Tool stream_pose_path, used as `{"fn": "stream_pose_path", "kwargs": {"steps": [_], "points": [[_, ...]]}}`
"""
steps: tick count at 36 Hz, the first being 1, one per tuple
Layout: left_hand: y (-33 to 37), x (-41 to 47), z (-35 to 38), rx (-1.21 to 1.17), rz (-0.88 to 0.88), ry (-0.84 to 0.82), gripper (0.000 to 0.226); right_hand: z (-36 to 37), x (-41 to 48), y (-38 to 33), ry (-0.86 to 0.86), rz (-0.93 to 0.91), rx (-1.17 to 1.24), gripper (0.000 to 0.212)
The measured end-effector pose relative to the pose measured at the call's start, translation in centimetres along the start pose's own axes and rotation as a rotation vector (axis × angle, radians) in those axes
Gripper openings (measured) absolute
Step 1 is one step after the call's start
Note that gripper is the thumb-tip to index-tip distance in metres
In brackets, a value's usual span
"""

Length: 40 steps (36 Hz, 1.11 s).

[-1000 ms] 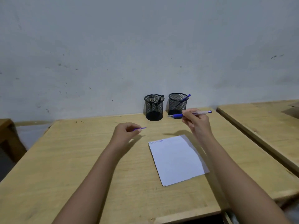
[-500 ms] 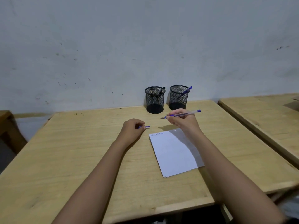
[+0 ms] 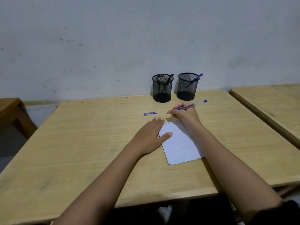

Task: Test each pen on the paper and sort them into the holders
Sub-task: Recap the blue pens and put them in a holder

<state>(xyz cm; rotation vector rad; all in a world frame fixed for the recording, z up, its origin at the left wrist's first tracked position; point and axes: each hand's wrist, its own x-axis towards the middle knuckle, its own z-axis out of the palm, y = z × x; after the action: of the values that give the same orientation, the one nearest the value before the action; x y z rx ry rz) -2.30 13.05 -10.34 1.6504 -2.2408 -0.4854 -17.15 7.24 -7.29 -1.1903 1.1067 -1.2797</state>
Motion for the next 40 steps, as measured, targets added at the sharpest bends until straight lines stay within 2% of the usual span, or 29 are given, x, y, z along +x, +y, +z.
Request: {"fn": "stream_pose_path", "kwargs": {"steps": [4, 13, 21, 35, 40], "points": [[-0.1, 0.1, 0.3, 0.105, 0.005, -0.044, 0.074, 0.0, 0.3, 0.9, 0.022, 0.009, -0.010, 0.027], [-0.3, 0.3, 0.7, 0.145, -0.012, -0.079, 0.076, -0.1, 1.3, 1.4, 0.065, 0.025, -0.161, 0.039], [-0.2, 0.4, 0.7, 0.165, -0.018, -0.087, 0.076, 0.2, 1.7, 1.6, 0.100, -0.002, -0.256, 0.037], [-0.2, 0.4, 0.7, 0.174, -0.021, -0.079, 0.075, 0.1, 2.1, 2.1, 0.072, -0.021, -0.320, 0.035], [-0.1, 0.3, 0.7, 0.176, -0.017, -0.072, 0.075, 0.0, 1.9, 2.3, 0.084, -0.032, -0.292, 0.040]]}}
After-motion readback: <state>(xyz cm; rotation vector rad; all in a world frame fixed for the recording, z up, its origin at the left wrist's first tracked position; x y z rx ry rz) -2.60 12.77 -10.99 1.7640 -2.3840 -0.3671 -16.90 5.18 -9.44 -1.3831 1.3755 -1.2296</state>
